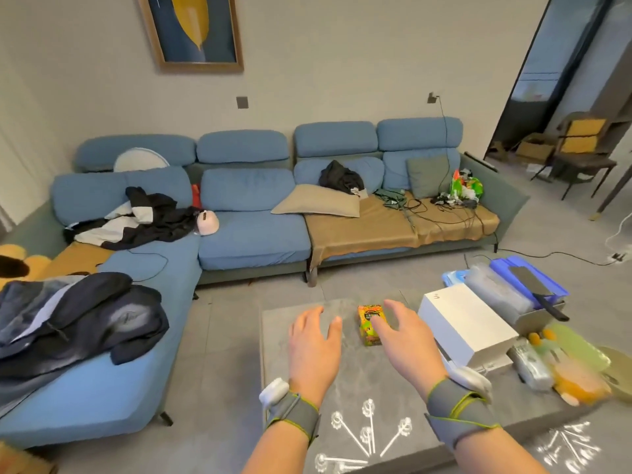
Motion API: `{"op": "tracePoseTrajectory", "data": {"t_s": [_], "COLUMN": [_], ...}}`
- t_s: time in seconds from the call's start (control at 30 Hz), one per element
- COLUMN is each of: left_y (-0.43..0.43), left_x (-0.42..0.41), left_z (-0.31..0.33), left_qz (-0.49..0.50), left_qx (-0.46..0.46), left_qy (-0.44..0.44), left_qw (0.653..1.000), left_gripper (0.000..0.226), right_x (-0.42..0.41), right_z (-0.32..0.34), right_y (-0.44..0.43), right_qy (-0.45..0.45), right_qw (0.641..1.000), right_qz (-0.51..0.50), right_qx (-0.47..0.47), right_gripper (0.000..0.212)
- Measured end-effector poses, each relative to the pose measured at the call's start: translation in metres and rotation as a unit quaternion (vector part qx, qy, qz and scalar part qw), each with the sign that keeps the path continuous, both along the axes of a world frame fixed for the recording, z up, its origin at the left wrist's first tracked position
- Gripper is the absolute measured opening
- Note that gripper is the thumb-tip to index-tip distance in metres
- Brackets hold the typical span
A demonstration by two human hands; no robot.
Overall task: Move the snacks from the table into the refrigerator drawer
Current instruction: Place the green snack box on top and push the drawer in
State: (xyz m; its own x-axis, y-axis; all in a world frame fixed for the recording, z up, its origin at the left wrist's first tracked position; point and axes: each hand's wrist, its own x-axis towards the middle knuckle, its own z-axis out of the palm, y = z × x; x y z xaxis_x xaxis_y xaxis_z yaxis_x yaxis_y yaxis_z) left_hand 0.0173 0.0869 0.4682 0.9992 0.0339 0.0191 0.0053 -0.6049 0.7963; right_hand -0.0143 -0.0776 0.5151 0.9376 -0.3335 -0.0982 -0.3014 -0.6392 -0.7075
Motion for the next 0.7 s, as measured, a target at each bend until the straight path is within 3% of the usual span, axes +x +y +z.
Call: {"op": "tracePoseTrajectory", "data": {"t_s": [0.3,0.7], "left_y": [-0.059,-0.179], "left_x": [0.088,0.212], "left_z": [-0.035,-0.084], "left_qz": [-0.026,0.036], "left_qx": [0.032,0.061], "left_qy": [0.04,0.129], "left_qw": [0.998,0.989], "left_gripper": [0.051,0.051], "right_x": [0.089,0.243], "right_z": [-0.034,-0.095], "right_y": [-0.058,-0.184], "right_qy": [0.015,0.089], "right_qw": [0.999,0.993], "right_qz": [-0.024,0.041], "right_qx": [0.031,0.069], "right_gripper": [0.05,0.05]}}
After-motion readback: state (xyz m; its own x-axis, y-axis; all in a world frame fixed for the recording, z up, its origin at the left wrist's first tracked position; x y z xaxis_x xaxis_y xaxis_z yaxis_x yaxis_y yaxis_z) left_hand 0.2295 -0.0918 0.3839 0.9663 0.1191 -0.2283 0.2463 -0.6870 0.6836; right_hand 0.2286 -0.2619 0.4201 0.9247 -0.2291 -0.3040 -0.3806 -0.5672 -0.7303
